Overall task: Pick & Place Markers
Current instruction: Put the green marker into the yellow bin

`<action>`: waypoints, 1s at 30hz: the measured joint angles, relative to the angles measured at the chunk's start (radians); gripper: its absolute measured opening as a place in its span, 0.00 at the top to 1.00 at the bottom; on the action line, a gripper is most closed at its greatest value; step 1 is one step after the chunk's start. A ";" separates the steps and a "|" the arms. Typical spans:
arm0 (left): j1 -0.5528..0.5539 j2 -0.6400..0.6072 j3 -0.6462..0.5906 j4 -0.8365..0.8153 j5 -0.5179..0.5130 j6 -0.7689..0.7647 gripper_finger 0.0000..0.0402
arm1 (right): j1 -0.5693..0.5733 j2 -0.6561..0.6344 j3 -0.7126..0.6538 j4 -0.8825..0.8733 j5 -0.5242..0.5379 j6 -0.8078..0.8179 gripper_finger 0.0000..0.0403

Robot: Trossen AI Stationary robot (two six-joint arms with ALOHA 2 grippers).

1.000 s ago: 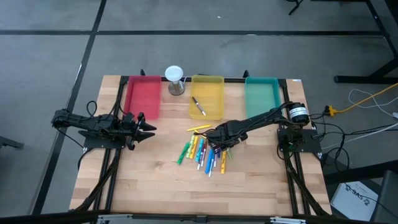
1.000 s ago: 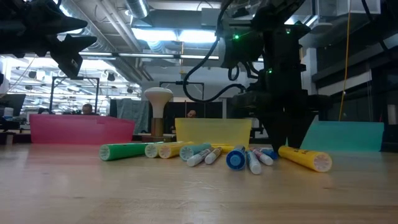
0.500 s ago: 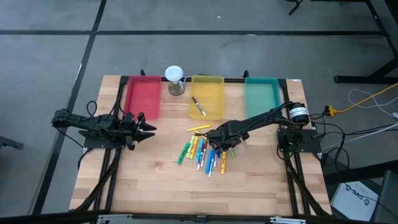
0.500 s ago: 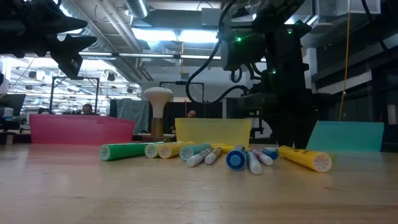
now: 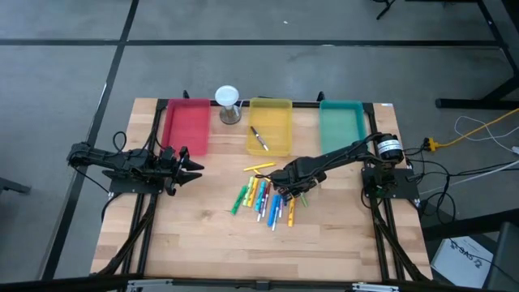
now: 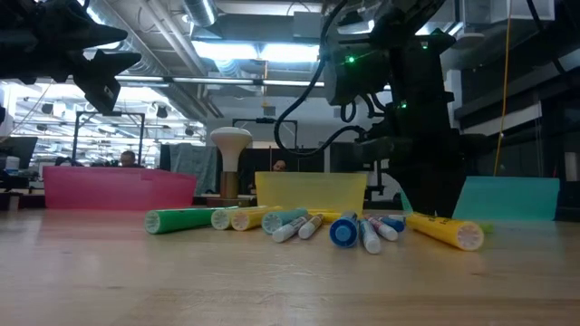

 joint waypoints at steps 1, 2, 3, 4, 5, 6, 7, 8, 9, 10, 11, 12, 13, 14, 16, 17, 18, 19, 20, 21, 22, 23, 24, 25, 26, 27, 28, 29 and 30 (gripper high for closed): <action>0.000 0.000 0.000 0.000 0.000 0.000 0.64 | 0.000 0.000 -0.003 0.005 0.000 0.000 0.61; 0.000 0.000 0.000 0.000 0.000 0.000 0.64 | 0.000 -0.002 -0.006 0.010 0.000 0.000 0.61; 0.000 0.000 0.000 0.000 0.000 0.000 0.64 | 0.000 -0.002 -0.007 0.012 0.002 0.000 0.61; 0.000 0.000 0.000 0.000 0.000 0.000 0.64 | 0.000 -0.002 -0.008 0.012 0.004 0.000 0.61; 0.000 0.000 0.000 0.000 0.000 0.000 0.64 | 0.000 -0.002 -0.008 0.013 0.007 0.000 0.61; 0.000 0.000 0.000 0.000 0.000 0.000 0.64 | 0.000 -0.002 -0.008 0.015 0.009 0.000 0.61; 0.000 0.000 0.000 0.000 0.000 0.000 0.64 | 0.000 -0.002 -0.008 0.019 0.010 0.000 0.61; 0.000 0.000 0.000 0.000 0.000 0.000 0.64 | -0.001 -0.002 -0.008 0.023 0.010 0.000 0.61; 0.000 0.000 0.000 0.000 0.000 0.000 0.64 | -0.002 -0.002 -0.009 0.027 0.010 -0.001 0.61; 0.000 0.000 0.000 0.000 0.000 0.000 0.64 | -0.002 -0.002 -0.009 0.031 0.009 -0.001 0.61; 0.000 0.000 0.000 0.000 0.000 0.000 0.64 | -0.002 -0.002 -0.009 0.033 0.009 -0.001 0.61; 0.000 0.000 0.000 0.000 0.000 0.000 0.64 | -0.003 -0.002 -0.009 0.035 0.009 -0.001 0.61; 0.000 0.000 0.000 0.000 0.000 0.000 0.64 | -0.003 -0.002 -0.009 0.036 0.006 -0.001 0.61; 0.000 0.000 0.000 0.000 0.000 0.000 0.64 | -0.003 -0.002 -0.009 0.037 0.003 -0.001 0.61; 0.000 0.000 0.000 0.000 0.000 0.000 0.64 | -0.004 -0.002 -0.009 0.039 0.001 -0.001 0.61; 0.000 0.000 0.000 0.000 0.000 0.000 0.64 | -0.004 -0.002 -0.009 0.040 0.000 -0.003 0.62; 0.000 0.000 0.000 0.000 0.000 0.000 0.64 | -0.004 -0.002 -0.009 0.042 0.001 -0.006 0.62; 0.000 0.000 0.000 0.000 0.000 0.000 0.64 | -0.004 -0.002 -0.009 0.043 0.001 -0.009 0.63; 0.000 0.000 0.000 0.000 0.000 0.000 0.64 | -0.004 -0.002 -0.009 0.045 0.001 -0.010 0.64; 0.000 0.000 0.000 0.000 0.000 0.000 0.64 | -0.004 -0.003 -0.009 0.047 0.002 -0.011 0.66; 0.000 0.000 0.000 0.000 0.000 0.000 0.64 | -0.006 -0.005 -0.009 0.048 0.005 -0.012 0.67; 0.000 0.000 0.000 0.000 0.000 0.000 0.64 | -0.008 -0.008 -0.010 0.051 0.008 -0.014 0.69; 0.000 0.000 0.000 0.000 0.000 0.000 0.64 | -0.009 -0.012 -0.010 0.055 0.015 -0.013 0.70; 0.000 0.000 0.000 0.000 0.000 0.000 0.64 | -0.011 -0.014 -0.010 0.066 0.023 -0.013 0.71; 0.000 0.000 0.000 0.000 0.000 0.000 0.64 | -0.014 -0.017 -0.010 0.074 0.028 -0.013 0.72; 0.000 0.000 0.000 0.000 0.000 0.000 0.64 | -0.018 -0.017 -0.010 0.079 0.030 -0.017 0.73; 0.000 0.000 0.000 0.000 0.000 0.000 0.64 | -0.021 -0.017 -0.010 0.083 0.030 -0.021 0.74; 0.000 0.000 0.000 0.000 0.000 0.000 0.64 | -0.022 -0.017 -0.010 0.086 0.029 -0.021 0.74; 0.000 0.000 0.000 0.000 0.000 0.000 0.64 | -0.023 -0.017 -0.010 0.093 0.030 -0.021 0.74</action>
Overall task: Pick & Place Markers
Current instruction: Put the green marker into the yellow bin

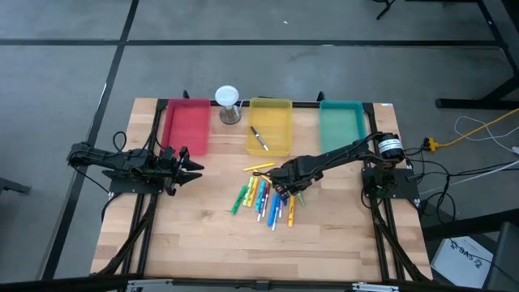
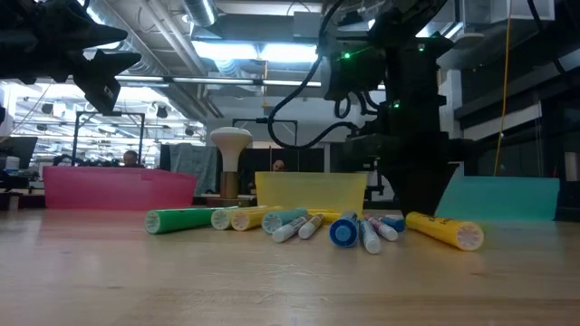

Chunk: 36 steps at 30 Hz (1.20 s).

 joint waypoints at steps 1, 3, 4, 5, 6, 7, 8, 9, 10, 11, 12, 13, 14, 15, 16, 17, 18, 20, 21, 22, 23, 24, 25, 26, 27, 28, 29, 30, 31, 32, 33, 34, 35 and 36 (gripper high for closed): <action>0.000 0.000 0.000 0.000 0.000 0.000 0.64 | 0.000 0.000 0.000 0.009 0.002 0.000 0.74; 0.000 0.000 0.000 0.000 0.000 0.000 0.64 | 0.000 -0.001 0.000 0.030 0.003 -0.010 0.74; 0.000 0.000 0.000 0.000 0.000 0.000 0.64 | 0.000 -0.001 0.000 0.037 0.003 -0.021 0.74; 0.000 0.000 0.000 0.000 0.000 0.000 0.64 | -0.001 -0.002 0.001 0.042 0.002 -0.026 0.73; 0.000 0.000 0.000 0.000 0.000 0.000 0.64 | -0.002 -0.002 0.001 0.043 -0.002 -0.026 0.73; 0.000 0.000 0.000 0.000 0.000 0.000 0.64 | -0.002 -0.002 0.001 0.043 -0.006 -0.026 0.73; 0.000 0.000 0.000 0.000 0.000 0.000 0.64 | -0.002 -0.002 0.001 0.043 -0.008 -0.026 0.72; 0.000 0.000 0.000 0.000 0.000 0.000 0.64 | -0.002 -0.002 0.001 0.042 -0.009 -0.026 0.72; 0.000 0.000 0.000 0.000 0.000 0.000 0.64 | -0.002 -0.002 0.001 0.041 -0.009 -0.023 0.72; 0.000 0.000 0.000 0.000 0.000 0.000 0.64 | -0.002 -0.002 0.001 0.041 -0.009 -0.021 0.72; 0.000 0.000 0.000 0.000 0.000 0.000 0.64 | -0.002 -0.003 0.001 0.040 -0.009 -0.021 0.72; 0.000 0.000 0.000 0.000 0.000 0.000 0.64 | -0.002 -0.003 0.001 0.038 -0.009 -0.021 0.72; 0.000 0.000 0.000 0.000 0.000 0.000 0.64 | -0.002 -0.003 0.001 0.034 -0.009 -0.020 0.72; 0.000 0.000 0.000 0.000 0.000 0.000 0.64 | -0.002 -0.003 0.001 0.030 -0.009 -0.017 0.72; 0.000 0.000 0.000 0.000 0.000 0.000 0.64 | -0.002 -0.003 0.001 0.027 -0.010 -0.014 0.72; 0.000 0.000 0.000 0.000 0.000 0.000 0.64 | -0.002 -0.003 0.000 0.029 -0.010 -0.009 0.72; 0.000 0.000 0.000 0.000 0.000 0.000 0.64 | -0.001 -0.004 -0.007 0.038 -0.010 -0.003 0.72; 0.000 0.000 0.000 0.000 0.000 0.000 0.64 | -0.001 -0.009 -0.026 0.055 -0.015 0.005 0.72; 0.000 0.000 0.000 0.000 0.000 0.000 0.64 | -0.001 -0.010 -0.036 0.062 -0.020 0.005 0.72; 0.000 0.000 0.000 0.000 0.000 0.000 0.64 | -0.001 -0.011 -0.043 0.066 -0.023 0.008 0.72; 0.000 0.000 0.000 0.000 0.000 0.000 0.64 | 0.001 -0.011 -0.049 0.068 -0.026 0.008 0.72; 0.000 0.000 0.000 0.000 0.000 0.000 0.64 | 0.003 -0.011 -0.053 0.071 -0.028 0.008 0.72; 0.000 0.000 0.000 0.000 0.000 0.000 0.64 | 0.004 -0.012 -0.056 0.074 -0.028 0.008 0.72; 0.000 0.000 0.000 0.000 0.000 0.000 0.64 | 0.004 -0.012 -0.055 0.075 -0.027 0.008 0.72; 0.000 0.000 0.000 0.000 0.000 0.000 0.64 | 0.004 -0.011 -0.056 0.077 -0.027 0.007 0.72; 0.000 0.000 0.000 0.000 0.000 0.000 0.64 | 0.004 -0.011 -0.056 0.081 -0.027 0.004 0.72; 0.000 0.000 0.000 0.000 0.000 0.000 0.64 | 0.004 -0.011 -0.057 0.085 -0.028 0.004 0.72; 0.000 0.000 0.000 0.000 0.000 0.000 0.64 | 0.004 -0.011 -0.058 0.091 -0.028 0.003 0.72; 0.000 0.000 0.000 0.000 0.000 0.000 0.64 | 0.005 -0.011 -0.058 0.095 -0.028 0.001 0.72; 0.000 0.000 0.000 0.000 0.000 0.000 0.64 | 0.005 -0.010 -0.058 0.098 -0.028 0.000 0.72; 0.000 0.000 0.000 0.000 0.000 0.000 0.64 | 0.005 -0.010 -0.058 0.099 -0.029 0.000 0.72; 0.000 0.000 0.000 0.000 0.000 0.000 0.64 | 0.005 -0.010 -0.059 0.101 -0.030 0.000 0.73; 0.000 0.000 0.000 0.000 0.000 0.000 0.64 | 0.005 -0.009 -0.059 0.102 -0.031 0.000 0.74; 0.000 0.000 0.000 0.000 0.000 0.000 0.64 | 0.005 -0.009 -0.059 0.104 -0.032 0.000 0.76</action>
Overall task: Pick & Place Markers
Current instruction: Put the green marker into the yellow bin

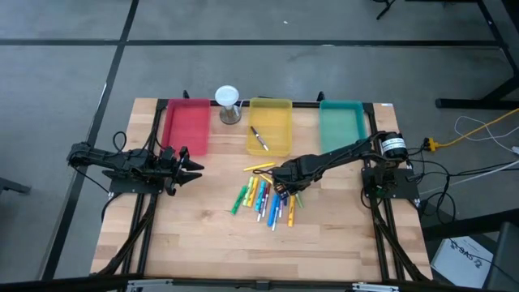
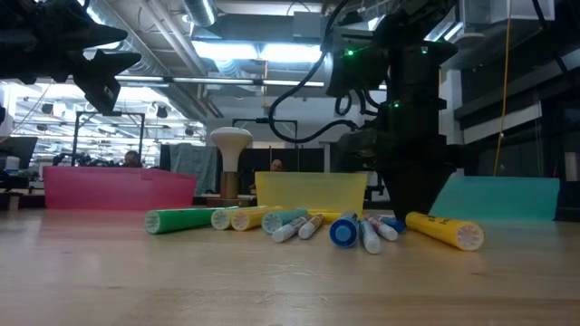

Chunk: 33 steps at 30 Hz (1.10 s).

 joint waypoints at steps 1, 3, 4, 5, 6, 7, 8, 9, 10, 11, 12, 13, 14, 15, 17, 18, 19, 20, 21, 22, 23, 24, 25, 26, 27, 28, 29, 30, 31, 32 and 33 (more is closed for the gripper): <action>0.000 0.000 0.000 0.000 0.000 0.000 0.64 | 0.000 0.000 0.000 0.003 -0.001 -0.002 0.77; 0.000 0.000 0.000 0.000 0.000 0.000 0.64 | 0.000 0.001 0.000 0.011 -0.006 -0.005 0.82; 0.000 0.000 0.000 0.000 0.000 0.000 0.64 | 0.000 0.001 -0.001 0.016 -0.008 -0.007 0.84; 0.000 0.000 0.000 0.000 0.000 0.000 0.64 | 0.000 0.001 -0.001 0.020 -0.009 -0.011 0.86; 0.000 0.000 0.000 0.000 0.000 0.000 0.64 | 0.000 0.002 -0.001 0.022 -0.009 -0.015 0.88; 0.000 0.000 0.000 0.000 0.000 0.000 0.64 | 0.000 0.002 -0.001 0.023 -0.009 -0.016 0.90; 0.000 0.000 0.000 0.000 0.000 0.000 0.64 | 0.000 0.002 -0.002 0.023 -0.009 -0.017 0.91; 0.000 0.000 0.000 0.000 0.000 0.000 0.64 | 0.000 0.002 -0.002 0.024 -0.009 -0.018 0.92; 0.000 0.000 0.000 0.000 0.000 0.000 0.64 | 0.000 0.002 -0.002 0.024 -0.009 -0.018 0.92; 0.000 0.000 0.000 0.000 0.000 0.000 0.64 | 0.000 0.003 -0.002 0.025 -0.008 -0.018 0.92; 0.000 0.000 0.000 0.000 0.000 0.000 0.64 | 0.000 0.003 -0.002 0.025 -0.008 -0.018 0.92; 0.000 0.000 0.000 0.000 0.000 0.000 0.64 | 0.000 0.003 -0.002 0.025 -0.009 -0.018 0.92; 0.000 0.000 0.000 0.000 0.000 0.000 0.64 | 0.000 0.003 -0.002 0.025 -0.008 -0.018 0.92; 0.000 0.000 0.000 0.000 0.000 0.000 0.64 | 0.000 0.003 -0.002 0.025 -0.008 -0.018 0.92; 0.000 0.000 0.000 0.000 0.000 0.000 0.64 | 0.000 0.003 -0.002 0.026 -0.008 -0.018 0.92; 0.000 0.000 0.000 0.000 0.000 0.000 0.64 | 0.000 0.003 -0.002 0.026 -0.008 -0.018 0.92; 0.000 0.000 0.000 0.000 0.000 0.000 0.64 | 0.000 0.003 -0.002 0.026 -0.008 -0.018 0.92; 0.000 0.000 0.000 0.000 0.000 0.000 0.64 | 0.000 0.003 -0.002 0.026 -0.008 -0.018 0.92; 0.000 0.000 0.000 0.000 0.000 0.000 0.64 | 0.000 0.003 -0.002 0.026 -0.008 -0.018 0.92; 0.000 0.000 0.000 0.000 0.000 0.000 0.64 | 0.000 0.004 -0.002 0.026 -0.009 -0.018 0.92; 0.000 0.000 0.000 0.000 0.000 0.000 0.64 | 0.000 0.004 -0.002 0.026 -0.015 -0.018 0.92; 0.000 0.000 0.000 0.000 0.000 0.000 0.64 | 0.000 0.004 -0.002 0.026 -0.019 -0.019 0.92; 0.000 0.000 0.000 0.000 0.000 0.000 0.64 | 0.000 0.004 -0.002 0.025 -0.022 -0.019 0.92; 0.000 0.000 0.000 0.000 0.000 0.000 0.64 | 0.000 0.004 -0.002 0.025 -0.022 -0.019 0.92; 0.000 0.000 0.000 0.000 0.000 0.000 0.64 | 0.000 0.004 -0.002 0.025 -0.021 -0.019 0.92; 0.000 0.000 0.000 0.000 0.000 0.000 0.64 | 0.000 0.004 -0.002 0.025 -0.021 -0.019 0.92; 0.000 0.000 0.000 0.000 0.000 0.000 0.64 | 0.000 0.004 -0.002 0.025 -0.022 -0.019 0.92; 0.000 0.000 0.000 0.000 0.000 0.000 0.64 | 0.000 0.004 -0.002 0.025 -0.022 -0.019 0.92; 0.000 0.000 0.000 0.000 0.000 0.000 0.64 | 0.000 0.004 -0.002 0.025 -0.021 -0.019 0.92; 0.000 0.000 0.000 0.000 0.000 0.000 0.64 | 0.001 0.004 -0.002 0.025 -0.022 -0.019 0.92; 0.000 0.000 0.000 0.000 0.000 0.000 0.64 | 0.001 0.004 0.000 0.023 -0.021 -0.019 0.92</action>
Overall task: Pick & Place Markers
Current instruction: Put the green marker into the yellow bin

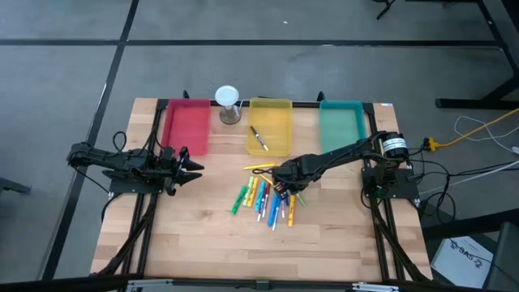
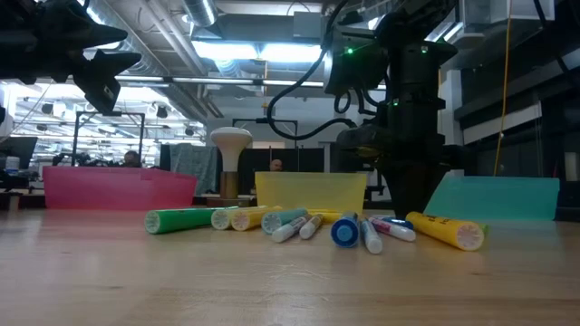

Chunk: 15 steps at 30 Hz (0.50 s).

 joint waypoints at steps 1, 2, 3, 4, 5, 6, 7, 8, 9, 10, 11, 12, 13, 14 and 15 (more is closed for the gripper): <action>0.000 0.000 0.000 0.000 0.000 0.000 0.64 | 0.000 0.000 0.003 -0.004 0.000 0.000 0.92; 0.000 0.000 0.000 0.000 0.000 0.000 0.64 | 0.000 0.000 0.006 -0.007 0.000 0.000 0.92; 0.000 0.000 0.000 0.000 0.000 0.000 0.64 | 0.000 0.000 0.009 -0.009 0.000 -0.003 0.92; 0.000 0.000 0.000 0.000 0.000 0.000 0.64 | 0.000 0.000 0.012 -0.013 0.000 -0.004 0.92; 0.000 0.000 0.000 0.000 0.000 0.000 0.64 | 0.000 0.001 0.017 -0.020 0.001 -0.005 0.92; 0.000 0.000 0.000 0.000 0.000 0.000 0.64 | 0.000 0.001 0.021 -0.025 0.002 -0.007 0.92; 0.000 0.000 0.000 0.000 0.000 0.000 0.64 | 0.000 0.002 0.025 -0.031 0.005 -0.009 0.92; 0.000 0.000 0.000 0.000 0.000 0.000 0.64 | 0.000 0.002 0.030 -0.039 0.009 -0.011 0.92; 0.000 0.000 0.000 0.000 0.000 0.000 0.64 | 0.000 0.002 0.033 -0.046 0.013 -0.012 0.92; 0.000 0.000 0.000 0.000 0.000 0.000 0.64 | 0.000 0.002 0.036 -0.051 0.016 -0.012 0.92; 0.000 0.000 0.000 0.000 0.000 0.000 0.64 | 0.001 0.002 0.037 -0.052 0.019 -0.014 0.92; 0.000 0.000 0.000 0.000 0.000 0.000 0.64 | 0.001 0.002 0.038 -0.053 0.019 -0.015 0.92; 0.000 0.000 0.000 0.000 0.000 0.000 0.64 | 0.001 0.002 0.039 -0.054 0.018 -0.015 0.92; 0.000 0.000 0.000 0.000 0.000 0.000 0.64 | 0.001 0.001 0.040 -0.055 0.018 -0.015 0.92; 0.000 0.000 0.000 0.000 0.000 0.000 0.64 | 0.001 -0.002 0.040 -0.056 0.020 -0.015 0.92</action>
